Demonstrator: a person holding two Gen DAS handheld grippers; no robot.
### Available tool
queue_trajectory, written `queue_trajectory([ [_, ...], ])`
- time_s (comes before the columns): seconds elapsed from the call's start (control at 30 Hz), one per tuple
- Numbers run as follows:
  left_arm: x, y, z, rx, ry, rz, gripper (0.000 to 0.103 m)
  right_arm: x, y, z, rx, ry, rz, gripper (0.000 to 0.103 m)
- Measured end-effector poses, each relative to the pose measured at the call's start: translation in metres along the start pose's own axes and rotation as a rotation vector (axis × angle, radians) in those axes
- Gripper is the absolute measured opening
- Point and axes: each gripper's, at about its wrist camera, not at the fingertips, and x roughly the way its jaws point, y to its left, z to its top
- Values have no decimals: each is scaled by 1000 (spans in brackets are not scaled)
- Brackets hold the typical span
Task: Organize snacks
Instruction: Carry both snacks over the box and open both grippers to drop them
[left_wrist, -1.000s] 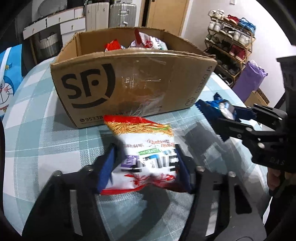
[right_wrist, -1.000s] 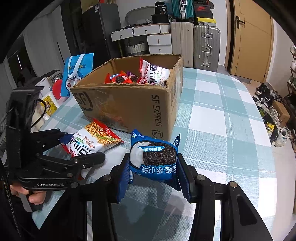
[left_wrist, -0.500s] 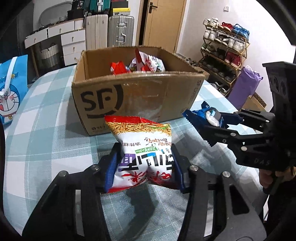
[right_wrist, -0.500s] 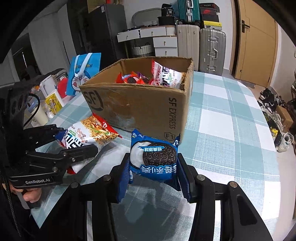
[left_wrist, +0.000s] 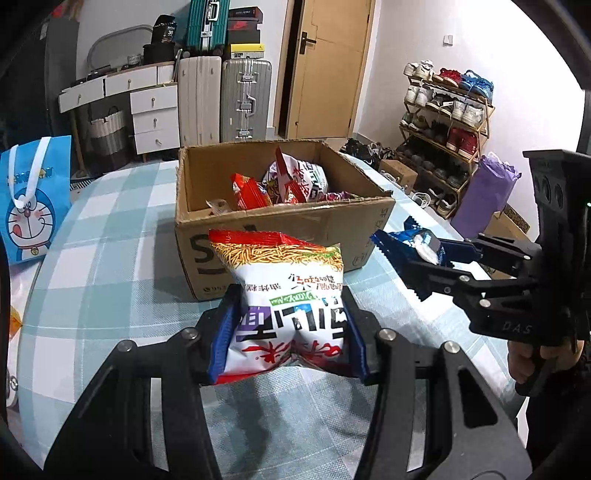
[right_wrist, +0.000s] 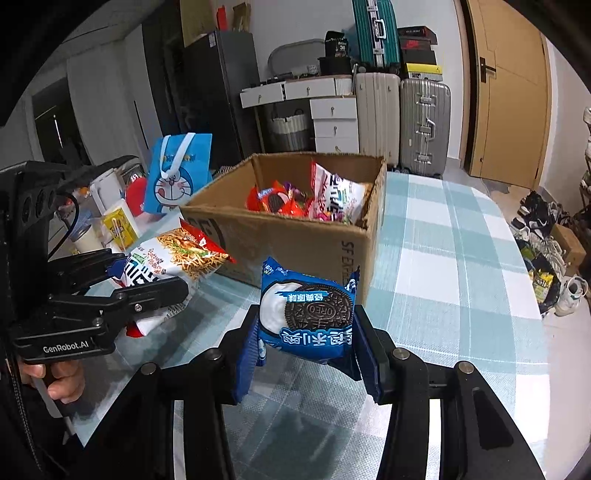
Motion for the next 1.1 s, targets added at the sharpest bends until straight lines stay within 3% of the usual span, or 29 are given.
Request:
queue_trajectory([
  [1.1,-68,8,13,-26,-130,48,48,-36,5,13,17,-130,9,48],
])
